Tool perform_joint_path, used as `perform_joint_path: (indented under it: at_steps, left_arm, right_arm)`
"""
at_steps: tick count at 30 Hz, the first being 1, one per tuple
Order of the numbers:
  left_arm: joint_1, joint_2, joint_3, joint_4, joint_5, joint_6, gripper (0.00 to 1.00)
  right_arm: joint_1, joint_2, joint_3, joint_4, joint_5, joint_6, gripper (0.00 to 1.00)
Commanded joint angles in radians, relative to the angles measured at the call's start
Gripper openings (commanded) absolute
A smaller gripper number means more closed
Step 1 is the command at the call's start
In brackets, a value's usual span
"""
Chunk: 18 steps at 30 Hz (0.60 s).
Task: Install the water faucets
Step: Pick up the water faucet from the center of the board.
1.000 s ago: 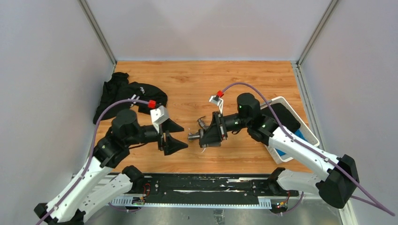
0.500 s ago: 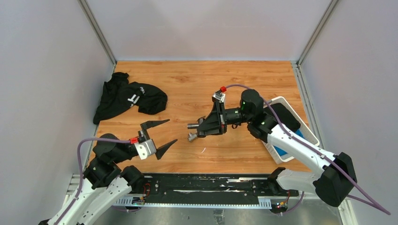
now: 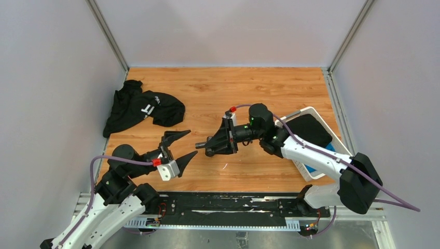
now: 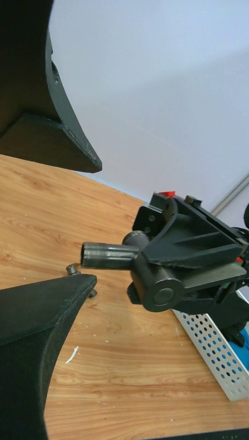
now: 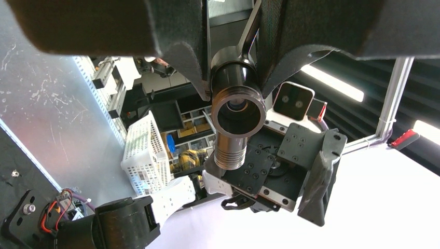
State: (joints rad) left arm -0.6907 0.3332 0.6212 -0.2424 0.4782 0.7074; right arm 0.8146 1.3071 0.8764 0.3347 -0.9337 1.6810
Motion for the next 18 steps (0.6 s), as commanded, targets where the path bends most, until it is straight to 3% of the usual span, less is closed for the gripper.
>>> perform_joint_path:
  at_steps: [1,11,18]
  left_arm:
    - [-0.016,0.005,-0.001,-0.028,0.029,0.033,0.75]
    - [-0.042,0.029,0.022,-0.118,0.031,0.079,0.7]
    - [-0.043,0.047,0.032,-0.088,0.009,0.095,0.57]
  right_arm:
    - [0.04,0.028,0.06,0.068,0.014,0.052,0.0]
    - [0.05,0.055,0.062,0.143,0.018,0.091,0.0]
    - [0.055,0.061,0.05,0.168,0.018,0.101,0.0]
